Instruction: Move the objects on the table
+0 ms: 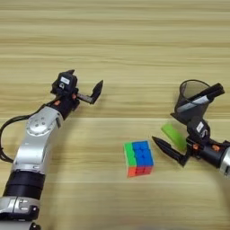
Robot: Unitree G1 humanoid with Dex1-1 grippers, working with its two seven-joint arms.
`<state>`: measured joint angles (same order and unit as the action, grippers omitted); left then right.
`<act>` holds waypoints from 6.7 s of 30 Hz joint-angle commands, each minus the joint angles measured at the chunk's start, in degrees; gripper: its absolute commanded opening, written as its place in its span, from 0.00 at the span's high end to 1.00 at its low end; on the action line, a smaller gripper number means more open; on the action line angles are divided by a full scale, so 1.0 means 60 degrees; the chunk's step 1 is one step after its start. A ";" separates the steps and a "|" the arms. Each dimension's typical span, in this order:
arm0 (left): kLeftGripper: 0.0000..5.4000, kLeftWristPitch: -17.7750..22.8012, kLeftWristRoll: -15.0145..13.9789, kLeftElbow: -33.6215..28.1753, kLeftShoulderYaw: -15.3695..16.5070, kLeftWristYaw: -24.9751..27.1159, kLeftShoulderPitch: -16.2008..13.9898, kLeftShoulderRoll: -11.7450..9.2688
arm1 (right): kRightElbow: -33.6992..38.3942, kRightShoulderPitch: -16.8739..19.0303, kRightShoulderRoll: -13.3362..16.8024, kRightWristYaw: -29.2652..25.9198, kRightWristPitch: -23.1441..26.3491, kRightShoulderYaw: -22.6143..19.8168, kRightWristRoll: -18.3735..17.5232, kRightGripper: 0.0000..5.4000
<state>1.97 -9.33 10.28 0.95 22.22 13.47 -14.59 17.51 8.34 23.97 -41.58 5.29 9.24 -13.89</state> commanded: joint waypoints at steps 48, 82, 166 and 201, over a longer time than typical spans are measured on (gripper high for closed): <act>0.00 0.0091 0.0150 -0.0260 -0.0132 -0.0151 -0.0008 0.0286 | -0.2841 -0.2978 0.0966 -0.4534 -0.1895 0.2198 0.0890 0.01; 0.00 0.0017 0.0099 -0.0312 -0.0134 -0.0040 -0.0030 0.0313 | -0.2825 -0.3049 0.1005 -0.4541 -0.1796 0.1884 0.0627 0.38; 0.25 0.1476 -0.1991 -0.4727 -0.3054 0.6087 -0.1462 -0.1993 | 0.0659 -0.2681 0.2712 -0.5052 0.0602 -0.0306 -0.2170 0.38; 0.39 0.1421 -0.1929 -0.4555 -0.3014 0.5961 -0.1398 -0.1765 | 0.0872 -0.2688 0.2592 -0.4983 0.0790 -0.0271 -0.2658 0.01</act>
<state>10.88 -20.80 -17.31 -17.19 58.15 4.67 -25.36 22.05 -7.49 39.65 -71.54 9.52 8.18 -28.72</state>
